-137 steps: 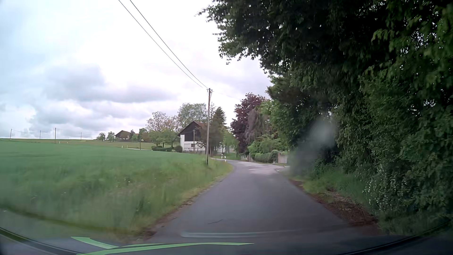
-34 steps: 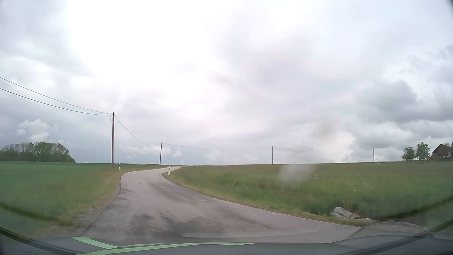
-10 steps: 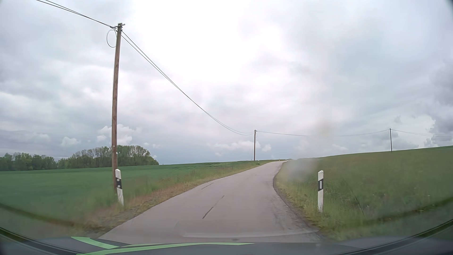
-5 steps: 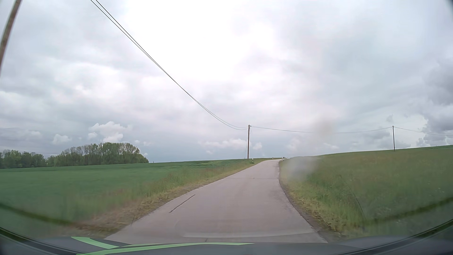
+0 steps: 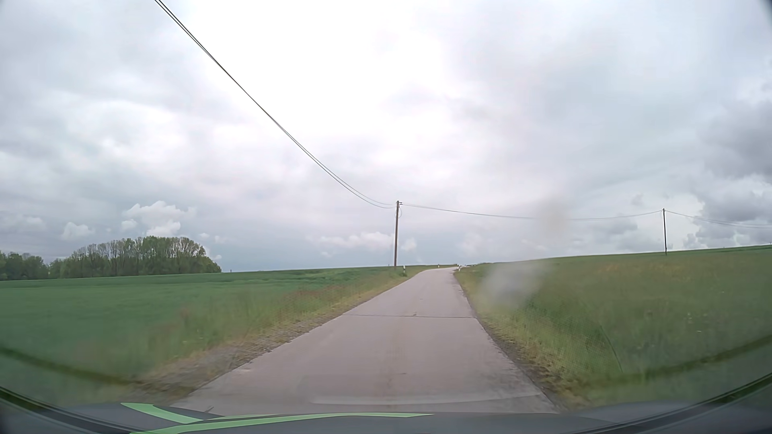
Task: Follow the waypoints while adhering to traffic rules and regulations
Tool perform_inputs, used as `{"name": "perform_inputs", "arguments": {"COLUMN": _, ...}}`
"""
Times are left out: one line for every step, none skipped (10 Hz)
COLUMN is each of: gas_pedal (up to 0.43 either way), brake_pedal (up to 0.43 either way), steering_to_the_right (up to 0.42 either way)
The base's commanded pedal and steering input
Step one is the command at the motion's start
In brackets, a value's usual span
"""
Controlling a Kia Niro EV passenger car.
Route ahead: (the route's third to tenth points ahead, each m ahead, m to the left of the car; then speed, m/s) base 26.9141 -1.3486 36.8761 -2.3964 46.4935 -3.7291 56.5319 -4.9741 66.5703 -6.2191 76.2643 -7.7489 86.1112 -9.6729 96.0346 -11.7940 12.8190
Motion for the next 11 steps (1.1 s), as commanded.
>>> {"name": "perform_inputs", "arguments": {"gas_pedal": 0.48, "brake_pedal": 0.0, "steering_to_the_right": 0.051}}
{"name": "perform_inputs", "arguments": {"gas_pedal": 0.48, "brake_pedal": 0.0, "steering_to_the_right": 0.047}}
{"name": "perform_inputs", "arguments": {"gas_pedal": 0.48, "brake_pedal": 0.0, "steering_to_the_right": 0.043}}
{"name": "perform_inputs", "arguments": {"gas_pedal": 0.488, "brake_pedal": 0.0, "steering_to_the_right": 0.036}}
{"name": "perform_inputs", "arguments": {"gas_pedal": 0.488, "brake_pedal": 0.0, "steering_to_the_right": 0.033}}
{"name": "perform_inputs", "arguments": {"gas_pedal": 0.488, "brake_pedal": 0.0, "steering_to_the_right": 0.028}}
{"name": "perform_inputs", "arguments": {"gas_pedal": 0.5, "brake_pedal": 0.0, "steering_to_the_right": 0.024}}
{"name": "perform_inputs", "arguments": {"gas_pedal": 0.5, "brake_pedal": 0.0, "steering_to_the_right": 0.022}}
{"name": "perform_inputs", "arguments": {"gas_pedal": 0.5, "brake_pedal": 0.0, "steering_to_the_right": 0.021}}
{"name": "perform_inputs", "arguments": {"gas_pedal": 0.5, "brake_pedal": 0.0, "steering_to_the_right": 0.018}}
{"name": "perform_inputs", "arguments": {"gas_pedal": 0.5, "brake_pedal": 0.0, "steering_to_the_right": 0.015}}
